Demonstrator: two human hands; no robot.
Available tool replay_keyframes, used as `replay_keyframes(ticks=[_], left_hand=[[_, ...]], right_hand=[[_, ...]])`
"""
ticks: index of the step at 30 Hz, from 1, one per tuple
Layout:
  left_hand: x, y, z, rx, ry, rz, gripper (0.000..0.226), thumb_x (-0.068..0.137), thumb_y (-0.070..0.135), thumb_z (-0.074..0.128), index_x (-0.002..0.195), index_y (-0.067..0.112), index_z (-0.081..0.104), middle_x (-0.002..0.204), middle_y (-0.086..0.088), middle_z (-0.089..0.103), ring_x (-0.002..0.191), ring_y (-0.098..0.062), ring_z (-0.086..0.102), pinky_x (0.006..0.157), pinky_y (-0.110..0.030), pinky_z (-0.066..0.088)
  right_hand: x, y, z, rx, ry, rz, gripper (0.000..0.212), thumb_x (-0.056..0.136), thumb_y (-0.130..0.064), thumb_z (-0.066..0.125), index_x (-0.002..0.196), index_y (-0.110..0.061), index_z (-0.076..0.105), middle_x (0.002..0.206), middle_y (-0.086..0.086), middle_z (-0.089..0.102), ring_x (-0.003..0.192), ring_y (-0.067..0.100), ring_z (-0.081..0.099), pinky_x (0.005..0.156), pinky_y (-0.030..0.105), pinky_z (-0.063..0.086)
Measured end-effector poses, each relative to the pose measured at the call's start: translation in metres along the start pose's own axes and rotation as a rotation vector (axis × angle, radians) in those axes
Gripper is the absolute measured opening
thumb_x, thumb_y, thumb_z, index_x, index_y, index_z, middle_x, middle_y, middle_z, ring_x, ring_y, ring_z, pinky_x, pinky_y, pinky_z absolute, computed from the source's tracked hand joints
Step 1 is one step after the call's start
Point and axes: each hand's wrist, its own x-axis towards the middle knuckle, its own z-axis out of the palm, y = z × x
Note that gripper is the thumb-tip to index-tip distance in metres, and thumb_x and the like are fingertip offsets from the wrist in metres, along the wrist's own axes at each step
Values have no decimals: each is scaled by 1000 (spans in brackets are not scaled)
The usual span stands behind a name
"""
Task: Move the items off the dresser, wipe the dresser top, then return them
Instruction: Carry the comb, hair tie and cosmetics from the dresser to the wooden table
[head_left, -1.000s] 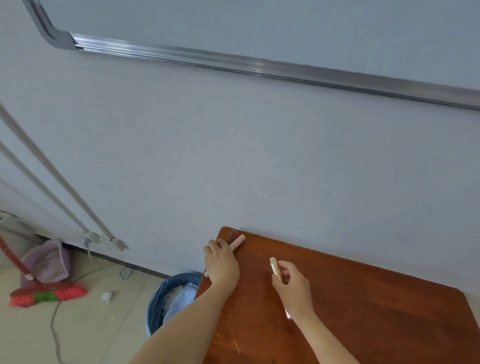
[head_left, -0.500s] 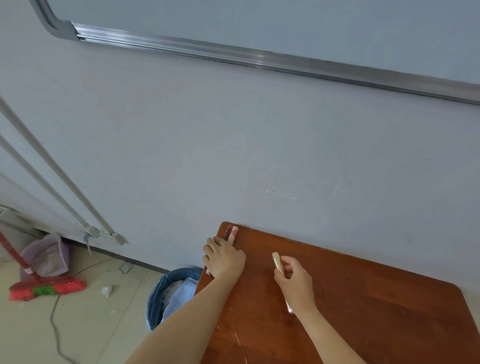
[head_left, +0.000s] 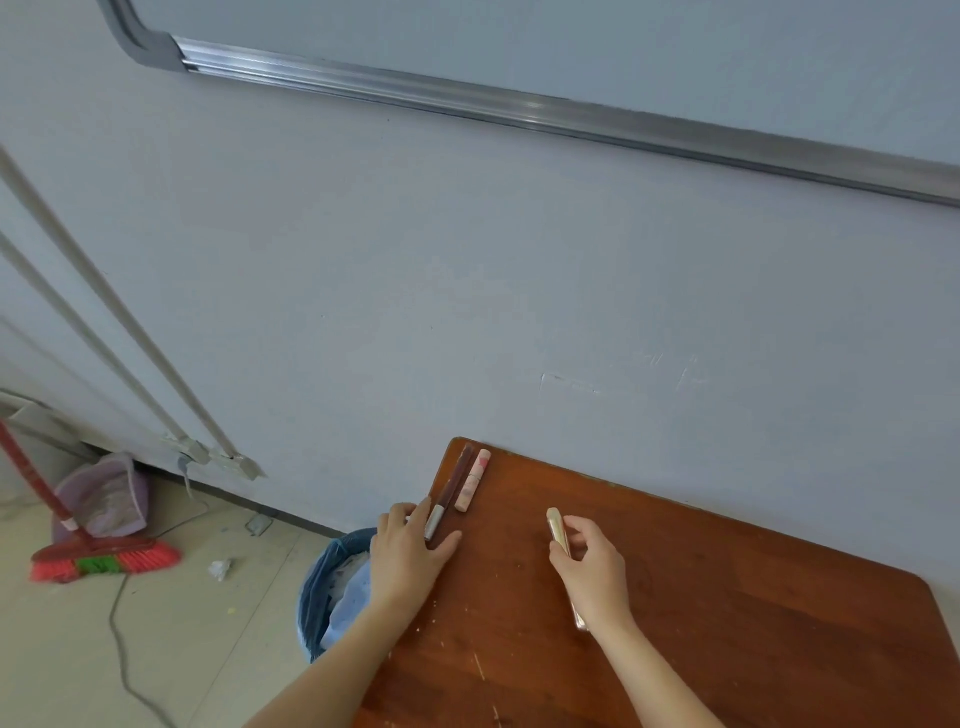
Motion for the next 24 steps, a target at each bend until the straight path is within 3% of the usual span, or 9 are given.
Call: replay_keyframes(ticks=[6, 9, 18, 24], left_hand=[[11, 18, 10, -36, 50, 48, 47, 87, 35, 56, 130, 19, 49, 122, -1, 50, 114, -16, 43, 90, -26, 39], [15, 22, 14, -30, 54, 59, 42, 89, 29, 53, 130, 16, 50, 122, -1, 51, 113, -16, 44, 90, -27, 40], [23, 10, 11, -130, -39, 155, 40, 87, 8, 51, 127, 8, 52, 123, -3, 53, 116, -17, 45, 91, -19, 32], [31, 7, 6, -170, -87, 155, 38, 88, 10, 52, 126, 7, 54, 120, -6, 53, 108, -18, 51, 92, -24, 40]], right_hand=[[7, -13, 15, -25, -26, 14, 43, 89, -18, 56, 131, -14, 45, 118, 6, 58, 99, 14, 56, 79, 20, 44], [17, -22, 23, -12, -29, 28, 43, 90, -17, 54, 132, -14, 43, 117, 6, 57, 95, 14, 54, 77, 20, 43], [50, -46, 48, -95, -5, 43, 42, 90, -15, 50, 131, -13, 41, 125, 8, 54, 115, 24, 51, 89, 30, 42], [65, -56, 57, -219, -40, 5, 35, 94, -25, 46, 125, -12, 42, 116, 11, 52, 104, 25, 54, 72, 26, 40]])
